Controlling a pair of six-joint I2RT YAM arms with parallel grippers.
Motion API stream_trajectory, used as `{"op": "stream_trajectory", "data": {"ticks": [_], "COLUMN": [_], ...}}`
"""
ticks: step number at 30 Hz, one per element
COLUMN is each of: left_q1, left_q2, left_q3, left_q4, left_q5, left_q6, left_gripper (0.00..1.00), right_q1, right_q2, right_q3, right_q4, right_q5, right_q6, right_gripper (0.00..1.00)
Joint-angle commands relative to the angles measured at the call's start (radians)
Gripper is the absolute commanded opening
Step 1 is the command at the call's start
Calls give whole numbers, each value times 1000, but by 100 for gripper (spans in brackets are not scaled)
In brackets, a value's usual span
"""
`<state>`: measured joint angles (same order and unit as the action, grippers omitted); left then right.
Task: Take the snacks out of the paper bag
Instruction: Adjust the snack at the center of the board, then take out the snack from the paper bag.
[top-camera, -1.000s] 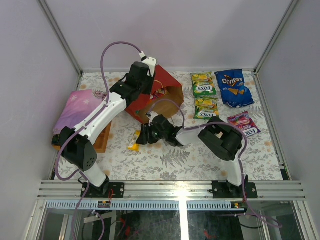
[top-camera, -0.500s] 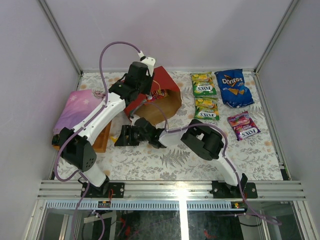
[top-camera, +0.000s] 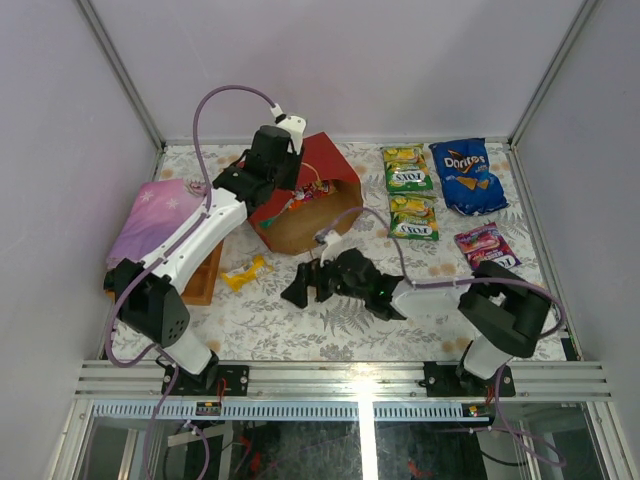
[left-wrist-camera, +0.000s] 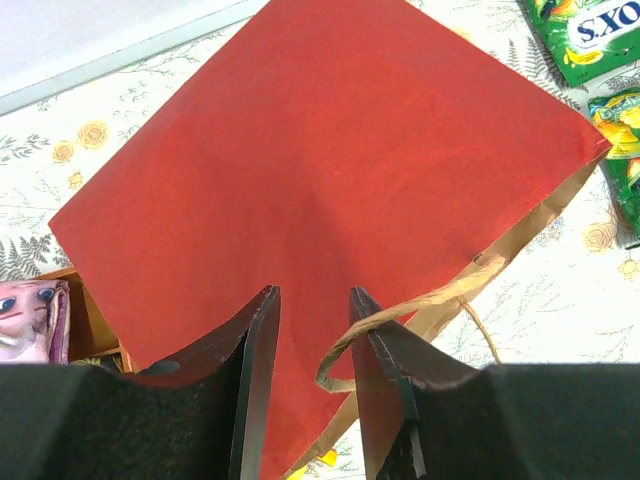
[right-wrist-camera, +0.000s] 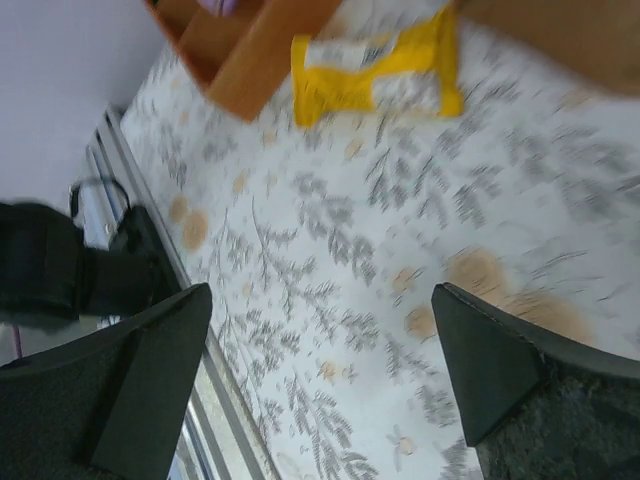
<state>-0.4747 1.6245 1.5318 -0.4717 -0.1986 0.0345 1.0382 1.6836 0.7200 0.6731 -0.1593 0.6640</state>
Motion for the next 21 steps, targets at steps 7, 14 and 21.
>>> {"op": "stream_trajectory", "data": {"ticks": [7, 14, 21], "left_q1": [14, 25, 25], "left_q2": [-63, -64, -74], "left_q3": [-42, -44, -53], "left_q4": [94, 92, 102], "left_q5": [8, 26, 33], "left_q6": [-9, -14, -16], "left_gripper": [34, 34, 34], "right_q1": [-368, -367, -344], "right_q2": [14, 305, 490], "right_q3": [63, 226, 388], "right_q4": [257, 409, 413], "right_q5": [-4, 106, 203], "right_q6": [221, 550, 628], "right_gripper": [99, 93, 90]}}
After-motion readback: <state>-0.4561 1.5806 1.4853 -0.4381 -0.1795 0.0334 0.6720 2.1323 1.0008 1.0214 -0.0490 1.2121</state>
